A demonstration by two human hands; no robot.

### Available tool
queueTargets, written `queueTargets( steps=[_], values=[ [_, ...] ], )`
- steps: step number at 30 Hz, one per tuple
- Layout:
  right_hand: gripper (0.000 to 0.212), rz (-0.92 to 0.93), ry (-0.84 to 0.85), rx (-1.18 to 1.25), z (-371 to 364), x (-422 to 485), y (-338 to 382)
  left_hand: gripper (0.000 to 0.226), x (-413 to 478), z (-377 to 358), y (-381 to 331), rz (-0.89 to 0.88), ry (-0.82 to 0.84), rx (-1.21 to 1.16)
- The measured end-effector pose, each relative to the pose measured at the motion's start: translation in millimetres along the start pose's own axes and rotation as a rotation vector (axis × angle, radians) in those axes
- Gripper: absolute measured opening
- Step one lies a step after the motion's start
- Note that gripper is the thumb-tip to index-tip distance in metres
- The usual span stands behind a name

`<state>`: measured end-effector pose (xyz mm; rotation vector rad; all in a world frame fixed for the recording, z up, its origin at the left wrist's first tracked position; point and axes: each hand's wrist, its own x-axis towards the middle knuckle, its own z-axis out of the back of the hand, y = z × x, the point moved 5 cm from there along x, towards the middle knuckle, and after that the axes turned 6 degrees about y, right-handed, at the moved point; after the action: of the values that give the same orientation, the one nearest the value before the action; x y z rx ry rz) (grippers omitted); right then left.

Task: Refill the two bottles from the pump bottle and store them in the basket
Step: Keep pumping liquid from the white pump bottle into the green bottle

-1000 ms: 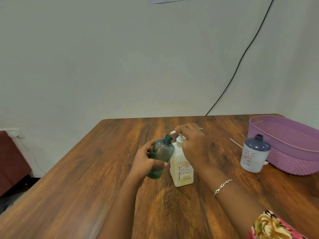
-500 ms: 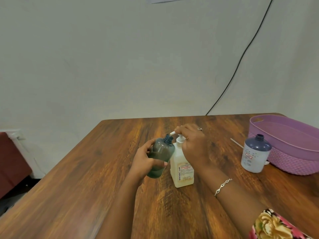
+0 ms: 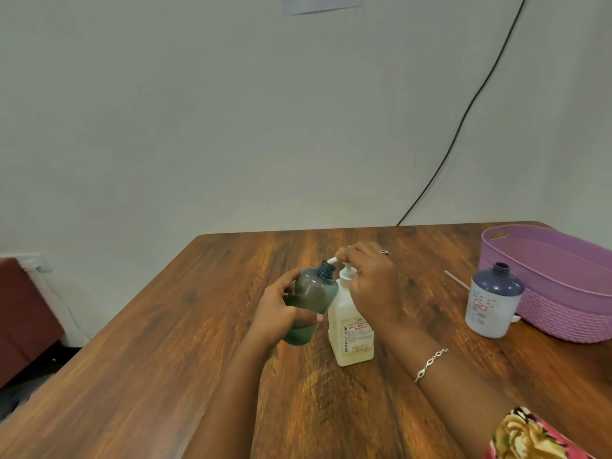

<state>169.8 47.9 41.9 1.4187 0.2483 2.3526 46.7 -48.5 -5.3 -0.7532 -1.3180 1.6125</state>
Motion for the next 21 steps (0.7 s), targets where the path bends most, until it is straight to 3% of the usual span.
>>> queueTargets(
  steps=[6,11,17,21],
  values=[
    [0.038,0.005,-0.001,0.023,-3,-7,1,0.079,1,2,2,0.017,-0.009,0.016],
    [0.024,-0.043,0.013,0.059,0,2,0,0.076,0,-1,2,0.012,-0.005,0.022],
    [0.033,-0.004,-0.018,0.039,1,-8,2,0.075,0,-1,0,-0.002,-0.01,0.017],
    [0.028,-0.052,0.016,0.059,1,-7,3,0.078,2,-1,-2,0.0,-0.013,0.039]
  ],
)
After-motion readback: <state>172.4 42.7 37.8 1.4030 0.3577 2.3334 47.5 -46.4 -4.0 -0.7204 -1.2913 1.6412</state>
